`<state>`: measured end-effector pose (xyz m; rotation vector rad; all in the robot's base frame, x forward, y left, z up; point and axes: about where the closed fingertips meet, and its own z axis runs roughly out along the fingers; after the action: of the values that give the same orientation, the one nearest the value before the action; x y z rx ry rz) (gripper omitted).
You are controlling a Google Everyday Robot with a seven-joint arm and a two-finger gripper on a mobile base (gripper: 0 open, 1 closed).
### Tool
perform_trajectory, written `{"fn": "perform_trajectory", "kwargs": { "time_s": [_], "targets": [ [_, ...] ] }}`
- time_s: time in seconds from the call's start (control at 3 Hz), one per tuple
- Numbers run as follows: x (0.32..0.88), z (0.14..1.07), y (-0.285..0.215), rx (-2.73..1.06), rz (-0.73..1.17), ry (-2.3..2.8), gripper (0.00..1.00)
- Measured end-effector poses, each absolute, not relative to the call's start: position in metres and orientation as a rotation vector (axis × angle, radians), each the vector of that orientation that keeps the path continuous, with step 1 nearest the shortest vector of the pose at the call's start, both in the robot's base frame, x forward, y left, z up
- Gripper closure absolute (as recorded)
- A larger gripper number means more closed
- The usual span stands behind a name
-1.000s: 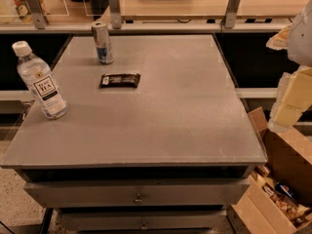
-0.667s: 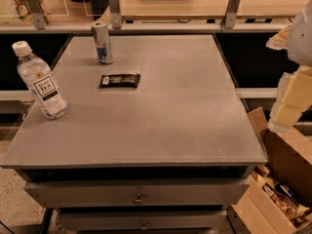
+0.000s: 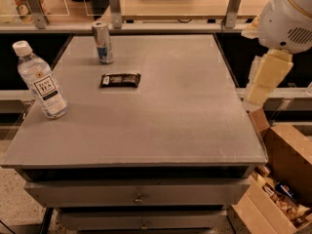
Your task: Pick rxbar chocolate
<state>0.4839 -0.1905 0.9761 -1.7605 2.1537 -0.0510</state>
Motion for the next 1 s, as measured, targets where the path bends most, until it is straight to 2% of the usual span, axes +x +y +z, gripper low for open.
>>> {"fn": "perform_trajectory", "kwargs": {
  "time_s": [1.0],
  "targets": [
    [0.58,0.958,-0.109,-1.803,0.06,2.025,0.0]
  ]
}}
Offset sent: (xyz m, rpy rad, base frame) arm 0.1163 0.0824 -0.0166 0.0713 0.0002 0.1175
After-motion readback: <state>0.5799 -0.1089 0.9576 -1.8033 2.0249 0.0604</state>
